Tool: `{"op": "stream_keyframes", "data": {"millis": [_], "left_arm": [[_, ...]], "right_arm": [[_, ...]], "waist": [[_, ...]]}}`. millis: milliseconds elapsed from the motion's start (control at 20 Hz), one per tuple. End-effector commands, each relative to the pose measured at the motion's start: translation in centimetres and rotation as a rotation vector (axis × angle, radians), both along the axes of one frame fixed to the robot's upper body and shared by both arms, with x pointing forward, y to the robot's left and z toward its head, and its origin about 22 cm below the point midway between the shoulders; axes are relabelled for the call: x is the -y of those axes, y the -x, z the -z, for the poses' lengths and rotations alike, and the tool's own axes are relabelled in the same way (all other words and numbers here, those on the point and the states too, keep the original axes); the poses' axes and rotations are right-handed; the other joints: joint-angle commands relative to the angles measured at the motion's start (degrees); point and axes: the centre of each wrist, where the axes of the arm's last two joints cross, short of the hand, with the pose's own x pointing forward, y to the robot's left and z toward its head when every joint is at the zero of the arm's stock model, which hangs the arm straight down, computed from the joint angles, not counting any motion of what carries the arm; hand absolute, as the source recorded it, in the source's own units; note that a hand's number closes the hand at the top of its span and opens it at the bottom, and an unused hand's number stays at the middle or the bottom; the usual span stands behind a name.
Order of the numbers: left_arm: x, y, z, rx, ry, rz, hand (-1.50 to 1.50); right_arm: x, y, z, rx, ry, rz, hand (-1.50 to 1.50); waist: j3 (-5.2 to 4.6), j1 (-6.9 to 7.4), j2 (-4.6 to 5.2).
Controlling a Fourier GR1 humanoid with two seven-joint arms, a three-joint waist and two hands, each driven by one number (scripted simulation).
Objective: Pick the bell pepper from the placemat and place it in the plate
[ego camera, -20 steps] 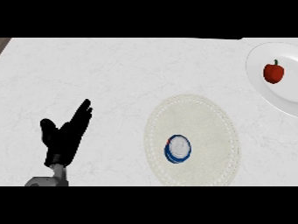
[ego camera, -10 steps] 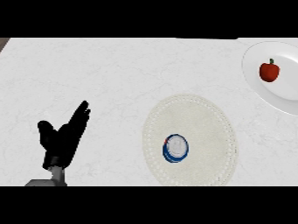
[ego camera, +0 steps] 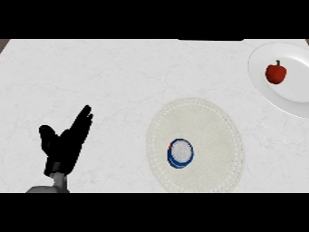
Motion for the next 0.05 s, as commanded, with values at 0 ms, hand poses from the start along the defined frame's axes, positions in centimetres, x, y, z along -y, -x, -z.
{"op": "stream_keyframes", "data": {"millis": [0], "left_arm": [[0.41,1.02,0.78,-0.071,0.01,0.008,0.0]], "right_arm": [[0.21,1.15,1.07,0.053,-0.076,-0.106,-1.5]], "waist": [[-0.24,0.56,0.14]]}}
